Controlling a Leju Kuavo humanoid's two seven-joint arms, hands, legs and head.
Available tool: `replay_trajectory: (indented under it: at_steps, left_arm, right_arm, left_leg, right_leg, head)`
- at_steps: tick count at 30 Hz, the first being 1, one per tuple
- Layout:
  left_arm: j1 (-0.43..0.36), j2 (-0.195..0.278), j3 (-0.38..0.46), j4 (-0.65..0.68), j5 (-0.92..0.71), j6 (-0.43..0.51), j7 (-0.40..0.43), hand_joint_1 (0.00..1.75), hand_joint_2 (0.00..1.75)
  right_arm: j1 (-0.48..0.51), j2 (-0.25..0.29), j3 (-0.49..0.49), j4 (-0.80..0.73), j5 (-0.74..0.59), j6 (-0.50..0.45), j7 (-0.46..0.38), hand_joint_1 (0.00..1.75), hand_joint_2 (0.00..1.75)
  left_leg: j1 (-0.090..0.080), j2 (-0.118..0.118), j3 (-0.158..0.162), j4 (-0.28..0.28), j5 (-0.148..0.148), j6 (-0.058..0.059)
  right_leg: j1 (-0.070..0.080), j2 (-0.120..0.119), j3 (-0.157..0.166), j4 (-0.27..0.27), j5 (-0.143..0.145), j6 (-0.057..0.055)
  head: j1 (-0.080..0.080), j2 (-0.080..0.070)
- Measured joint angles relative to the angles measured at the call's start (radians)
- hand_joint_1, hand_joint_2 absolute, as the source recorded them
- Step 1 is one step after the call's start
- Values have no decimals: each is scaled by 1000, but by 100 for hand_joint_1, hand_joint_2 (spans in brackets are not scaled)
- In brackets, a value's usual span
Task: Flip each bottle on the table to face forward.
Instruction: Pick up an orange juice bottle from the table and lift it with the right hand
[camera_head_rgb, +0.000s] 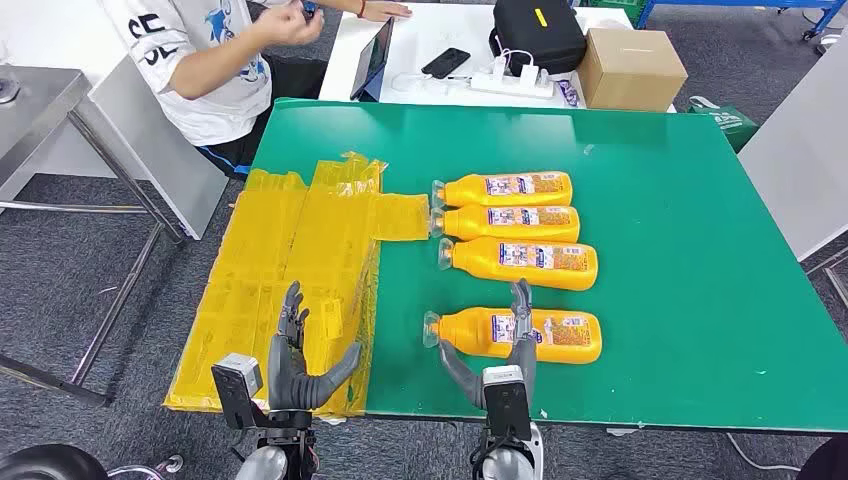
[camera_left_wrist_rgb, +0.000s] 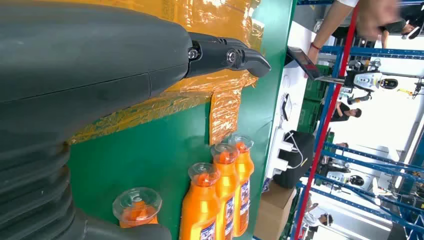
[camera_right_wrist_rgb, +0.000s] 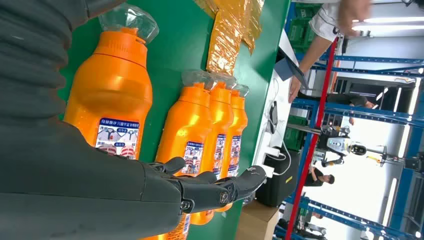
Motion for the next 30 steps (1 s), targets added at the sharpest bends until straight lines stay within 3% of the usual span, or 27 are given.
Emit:
replay_trajectory:
  at_steps: [14,22,28,30]
  left_arm:
    - [0,0,0,1,0,0,0,0,175]
    - [-1,0,-3,1,-43,43,-12,0,175]
    - [-2,1,-3,1,-114,99,-21,0,175]
    - [-2,1,-2,1,-127,108,-21,0,175]
  right_arm:
    - [-1,0,0,8,3,0,0,0,175]
    - [-8,-6,0,-2,81,-55,9,0,175]
    - [-50,-58,-1,-11,358,-28,235,0,175]
    - [-63,-76,-2,-11,407,-23,268,0,175]
  left_leg:
    - [0,0,0,0,0,0]
    - [0,0,0,0,0,0]
    - [0,0,0,0,0,0]
    - [0,0,0,0,0,0]
  right_leg:
    - [0,0,0,0,0,0]
    - [0,0,0,0,0,0]
    - [0,0,0,0,0,0]
    - [0,0,0,0,0,0]
  head:
    - [0,0]
    - [0,0]
    - [0,0]
    - [0,0]
